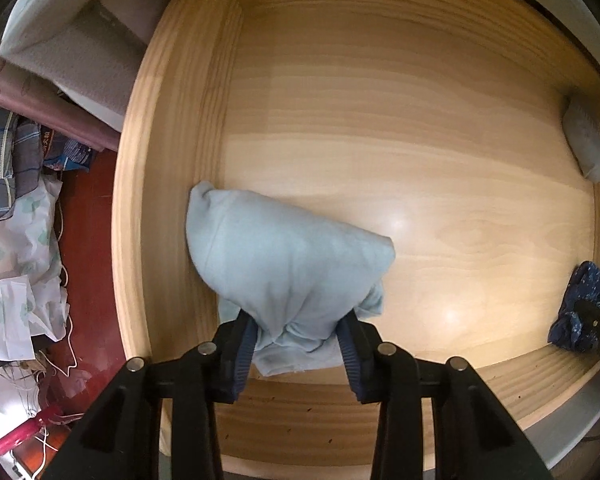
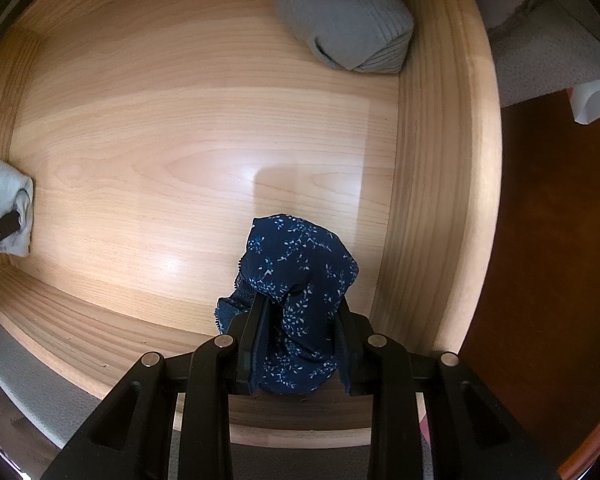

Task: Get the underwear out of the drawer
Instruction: 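Lift the pale grey garment slightly off the drawer floor with the left tool, then carry the navy floral garment into the white box and open the right tool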

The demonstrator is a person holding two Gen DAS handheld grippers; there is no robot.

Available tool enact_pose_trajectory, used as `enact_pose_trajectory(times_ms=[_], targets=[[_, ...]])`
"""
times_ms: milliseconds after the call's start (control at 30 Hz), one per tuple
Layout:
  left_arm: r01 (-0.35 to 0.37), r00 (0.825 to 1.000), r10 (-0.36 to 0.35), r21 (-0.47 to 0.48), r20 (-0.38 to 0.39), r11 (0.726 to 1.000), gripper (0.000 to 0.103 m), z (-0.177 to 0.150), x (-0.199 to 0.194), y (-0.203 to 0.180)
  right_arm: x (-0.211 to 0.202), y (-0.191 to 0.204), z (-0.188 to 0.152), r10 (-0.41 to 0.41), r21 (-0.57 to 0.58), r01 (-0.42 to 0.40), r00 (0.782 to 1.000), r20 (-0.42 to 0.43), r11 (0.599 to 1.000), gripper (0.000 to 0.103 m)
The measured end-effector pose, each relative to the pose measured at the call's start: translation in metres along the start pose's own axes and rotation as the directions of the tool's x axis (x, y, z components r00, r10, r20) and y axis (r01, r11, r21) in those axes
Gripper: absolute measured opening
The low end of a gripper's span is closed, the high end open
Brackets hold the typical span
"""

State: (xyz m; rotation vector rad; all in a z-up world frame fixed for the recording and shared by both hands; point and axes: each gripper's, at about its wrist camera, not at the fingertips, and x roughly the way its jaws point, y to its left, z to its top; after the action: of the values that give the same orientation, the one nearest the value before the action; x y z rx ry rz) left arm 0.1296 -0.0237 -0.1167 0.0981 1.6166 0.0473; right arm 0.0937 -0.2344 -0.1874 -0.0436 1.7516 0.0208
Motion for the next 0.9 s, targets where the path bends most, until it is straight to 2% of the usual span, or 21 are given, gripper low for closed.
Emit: enact_pose_trajectory(times_ms=[267, 400, 600, 900], targets=[[0.000, 0.999, 0.001, -0.026, 0.041, 1.000, 0.038, -0.030, -0.007, 0.005, -0.014, -0.014, -0.003, 0.044, 0.026, -0.046, 0.996, 0.071, 0.999, 0.024], [0.004, 0.999, -0.002, -0.033, 0.050, 0.999, 0.038, -0.036, -0.007, 0.008, -0.025, -0.012, -0.004, 0.032, 0.009, -0.033, 0.993, 0.113, 0.999, 0.023], [0.002, 0.998, -0.001, -0.028, 0.057, 1.000, 0.038, -0.039, -0.006, 0.009, -0.038, -0.013, -0.006, 0.052, 0.008, -0.053, 0.990, 0.128, 0.999, 0.022], [0.014, 0.997, -0.011, -0.033, 0.073, 0.999, 0.038, -0.043, -0.003, 0.019, -0.094, -0.013, -0.020, 0.070, -0.006, -0.070, 0.980, 0.187, 0.998, 0.021]])
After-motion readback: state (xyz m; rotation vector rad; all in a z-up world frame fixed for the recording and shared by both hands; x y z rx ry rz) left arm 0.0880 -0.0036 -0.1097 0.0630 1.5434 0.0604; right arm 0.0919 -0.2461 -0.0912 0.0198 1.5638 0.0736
